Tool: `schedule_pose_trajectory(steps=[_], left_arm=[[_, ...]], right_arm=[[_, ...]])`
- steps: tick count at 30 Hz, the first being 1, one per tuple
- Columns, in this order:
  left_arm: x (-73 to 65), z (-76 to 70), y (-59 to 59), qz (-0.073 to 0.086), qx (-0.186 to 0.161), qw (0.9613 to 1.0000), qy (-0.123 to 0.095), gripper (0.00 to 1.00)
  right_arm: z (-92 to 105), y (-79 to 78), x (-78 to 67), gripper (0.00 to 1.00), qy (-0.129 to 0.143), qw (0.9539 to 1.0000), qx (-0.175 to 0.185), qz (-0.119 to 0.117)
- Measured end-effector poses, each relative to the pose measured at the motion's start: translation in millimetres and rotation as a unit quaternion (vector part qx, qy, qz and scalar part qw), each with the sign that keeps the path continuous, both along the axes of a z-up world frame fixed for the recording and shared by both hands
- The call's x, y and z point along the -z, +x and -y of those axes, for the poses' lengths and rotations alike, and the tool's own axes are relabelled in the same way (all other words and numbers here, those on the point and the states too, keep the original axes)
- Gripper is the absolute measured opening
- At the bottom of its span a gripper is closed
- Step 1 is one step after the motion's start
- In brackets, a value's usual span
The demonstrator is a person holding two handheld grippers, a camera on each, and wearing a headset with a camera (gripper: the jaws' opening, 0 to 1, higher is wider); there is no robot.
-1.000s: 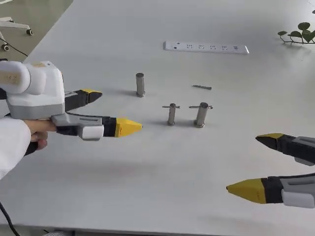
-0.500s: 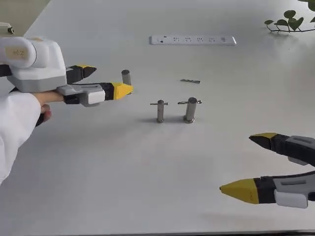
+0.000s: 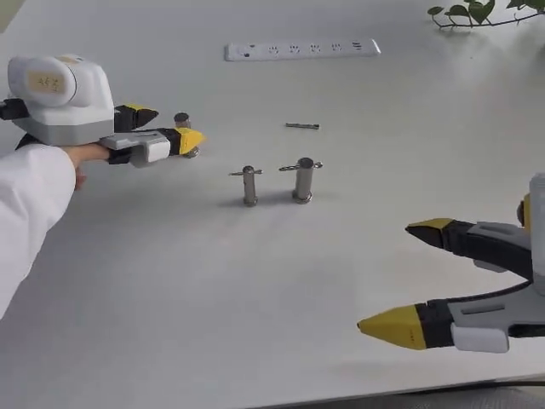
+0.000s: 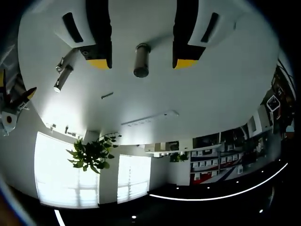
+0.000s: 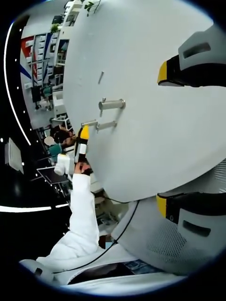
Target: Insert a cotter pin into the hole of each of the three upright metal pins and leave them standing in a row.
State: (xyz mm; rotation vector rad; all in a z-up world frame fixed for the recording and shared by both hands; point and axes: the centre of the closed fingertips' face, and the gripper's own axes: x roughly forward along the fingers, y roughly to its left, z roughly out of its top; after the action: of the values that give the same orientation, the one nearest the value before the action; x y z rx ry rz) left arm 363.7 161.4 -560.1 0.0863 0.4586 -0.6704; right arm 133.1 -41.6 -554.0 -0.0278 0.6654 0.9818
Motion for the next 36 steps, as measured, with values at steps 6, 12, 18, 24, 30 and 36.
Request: schedule_pose_trajectory(steps=[6, 12, 18, 24, 30, 36], left_arm=[[9.3, 3.1, 5.7, 0.003, -0.007, 0.9999, 0.013, 0.36], [14.1, 10.9, 6.4, -0.011, -0.014, 0.9998, -0.002, 0.26], [18.4, 9.0, 10.8, -0.016, -0.031, 0.9994, -0.003, 0.15], [18.2, 6.3, 11.9, -0.008, -0.028, 0.9995, 0.015, 0.12], [18.3, -0.6, 11.3, -0.024, -0.047, 0.9986, 0.011, 0.11], [4.2, -6.1, 7.4, -0.016, -0.055, 0.9984, -0.004, 0.11]], right_arm=[[5.4, 3.8, 4.1, 0.91, 0.002, 0.9999, 0.011, -0.006], [7.7, 5.1, 5.4, 0.89, 0.003, 0.9998, 0.018, -0.009], [10.0, 5.3, 4.7, 0.88, 0.009, 0.9996, 0.026, -0.006], [10.4, 4.2, 6.7, 0.87, 0.011, 0.9995, 0.028, -0.01], [7.4, 2.9, 4.8, 0.85, 0.02, 0.9995, 0.025, -0.006], [10.2, 8.1, 7.0, 0.84, 0.007, 0.9996, 0.026, 0.0]])
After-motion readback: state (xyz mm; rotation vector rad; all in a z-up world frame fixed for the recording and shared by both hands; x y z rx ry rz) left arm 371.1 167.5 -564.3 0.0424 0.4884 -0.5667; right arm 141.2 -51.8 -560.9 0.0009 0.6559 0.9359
